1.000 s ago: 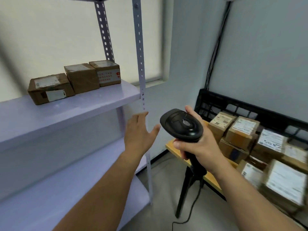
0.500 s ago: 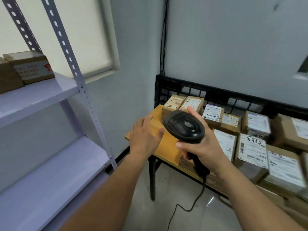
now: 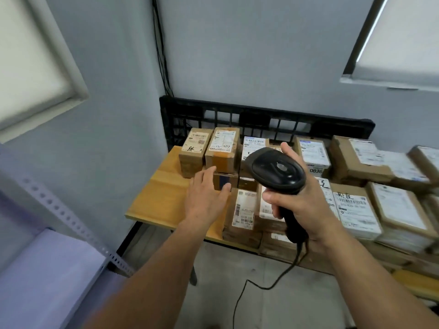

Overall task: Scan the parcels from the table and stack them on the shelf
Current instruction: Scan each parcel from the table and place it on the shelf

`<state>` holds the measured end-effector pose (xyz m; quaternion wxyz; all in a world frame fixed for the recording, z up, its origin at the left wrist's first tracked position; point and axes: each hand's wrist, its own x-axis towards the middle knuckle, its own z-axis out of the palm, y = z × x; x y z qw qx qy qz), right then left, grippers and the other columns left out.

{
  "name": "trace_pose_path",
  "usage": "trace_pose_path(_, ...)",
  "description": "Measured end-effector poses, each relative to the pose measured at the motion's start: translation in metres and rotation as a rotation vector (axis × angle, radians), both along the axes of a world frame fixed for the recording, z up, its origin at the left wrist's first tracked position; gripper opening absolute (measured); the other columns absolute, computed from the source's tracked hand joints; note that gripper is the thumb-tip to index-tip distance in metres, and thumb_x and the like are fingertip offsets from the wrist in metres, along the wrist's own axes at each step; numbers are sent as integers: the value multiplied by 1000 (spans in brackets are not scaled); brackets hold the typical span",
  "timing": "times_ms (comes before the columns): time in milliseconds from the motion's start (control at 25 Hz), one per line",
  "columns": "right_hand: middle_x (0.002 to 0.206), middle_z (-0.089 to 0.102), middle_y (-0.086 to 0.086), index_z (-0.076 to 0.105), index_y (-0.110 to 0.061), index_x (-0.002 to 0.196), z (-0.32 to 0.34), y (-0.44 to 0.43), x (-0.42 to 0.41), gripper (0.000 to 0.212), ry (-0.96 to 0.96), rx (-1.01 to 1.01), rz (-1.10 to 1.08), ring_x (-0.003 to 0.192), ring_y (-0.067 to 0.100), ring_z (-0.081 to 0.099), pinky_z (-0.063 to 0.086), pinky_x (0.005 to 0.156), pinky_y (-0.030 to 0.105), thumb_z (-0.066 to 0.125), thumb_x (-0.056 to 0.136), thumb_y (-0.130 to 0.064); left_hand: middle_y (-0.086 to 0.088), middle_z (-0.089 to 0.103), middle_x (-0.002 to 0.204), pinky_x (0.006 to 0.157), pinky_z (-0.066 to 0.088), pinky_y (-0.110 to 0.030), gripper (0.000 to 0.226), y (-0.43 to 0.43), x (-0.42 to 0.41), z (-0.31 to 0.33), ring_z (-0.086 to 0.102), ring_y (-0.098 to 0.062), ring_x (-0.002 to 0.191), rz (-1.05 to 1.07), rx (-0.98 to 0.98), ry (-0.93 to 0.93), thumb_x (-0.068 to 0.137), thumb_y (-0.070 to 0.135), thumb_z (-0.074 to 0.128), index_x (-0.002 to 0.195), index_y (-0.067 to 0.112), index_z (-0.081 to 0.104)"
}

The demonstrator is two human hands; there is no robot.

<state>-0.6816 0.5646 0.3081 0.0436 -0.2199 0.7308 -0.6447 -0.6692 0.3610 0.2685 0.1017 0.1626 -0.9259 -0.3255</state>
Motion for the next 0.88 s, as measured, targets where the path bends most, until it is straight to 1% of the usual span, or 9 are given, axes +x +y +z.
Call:
trace_pose_path(120, 130, 56, 11, 35, -52, 143, -5, 15, -7, 103, -38, -26, -49, 69, 12, 66, 57, 58, 37, 85, 66, -5, -2, 32, 150, 111, 28, -37, 61, 9, -19, -10, 29, -19, 138, -75, 11, -68, 97, 42, 48, 149, 23, 25)
trace_pose_path(200, 129, 56, 13, 34, -47, 145, -13, 20, -12, 103, -65, -28, -77, 62, 13, 66, 54, 49, 33, 83, 69, 1, -4, 31, 152, 111, 29, -38, 61, 15, -27, -20, 29, -21, 139, -108, 20, -147, 98, 42, 46, 151, 20, 24)
trace_pose_path(360, 124, 62, 3, 36, -46, 145, -31, 30, -23, 102, -93, -18, -171, 70, 18, 68, 56, 55, 29, 82, 61, -11, -6, 32, 154, 112, 29, -39, 59, 27, -43, -37, 30, -22, 141, -183, 77, -273, 100, 45, 39, 151, 18, 26)
trace_pose_path(520, 123, 63, 6, 35, -48, 145, -49, 42, -36, 103, -149, -15, -235, 57, 18, 64, 54, 51, 34, 82, 61, -12, -5, 29, 157, 112, 33, -41, 63, 52, -58, -35, 31, -24, 142, -276, 195, -381, 99, 55, 32, 152, 21, 26)
trace_pose_path(560, 120, 64, 9, 34, -48, 146, -52, 45, -38, 105, -159, -2, -249, 56, 21, 63, 53, 53, 35, 84, 60, -15, -4, 33, 155, 109, 35, -39, 63, 58, -61, -34, 36, -24, 139, -294, 236, -427, 99, 57, 31, 152, 23, 26)
trace_pose_path(640, 118, 66, 14, 32, -48, 147, -56, 51, -42, 107, -172, 18, -277, 62, 19, 62, 53, 59, 34, 86, 60, -19, 0, 52, 140, 102, 47, -37, 61, 67, -63, -34, 56, -21, 121, -331, 364, -472, 98, 59, 31, 150, 27, 30)
trace_pose_path(680, 118, 65, 14, 31, -45, 148, -57, 53, -43, 106, -186, 4, -284, 61, 18, 61, 53, 58, 34, 86, 64, -12, 1, 59, 132, 96, 52, -39, 60, 69, -64, -35, 62, -18, 111, -343, 425, -471, 96, 60, 33, 149, 32, 28)
trace_pose_path(760, 118, 66, 12, 28, -36, 151, -55, 55, -45, 103, -224, -30, -273, 50, 21, 59, 53, 48, 33, 77, 73, 8, 3, 62, 128, 89, 54, -39, 62, 69, -65, -36, 64, -15, 104, -356, 534, -458, 94, 61, 40, 149, 42, 18)
trace_pose_path(880, 115, 66, 13, 26, -34, 152, -54, 56, -45, 101, -241, -47, -259, 45, 21, 57, 52, 44, 31, 71, 75, 15, 1, 62, 128, 93, 53, -43, 70, 63, -69, -39, 65, -14, 103, -384, 622, -472, 92, 55, 52, 147, 54, 10)
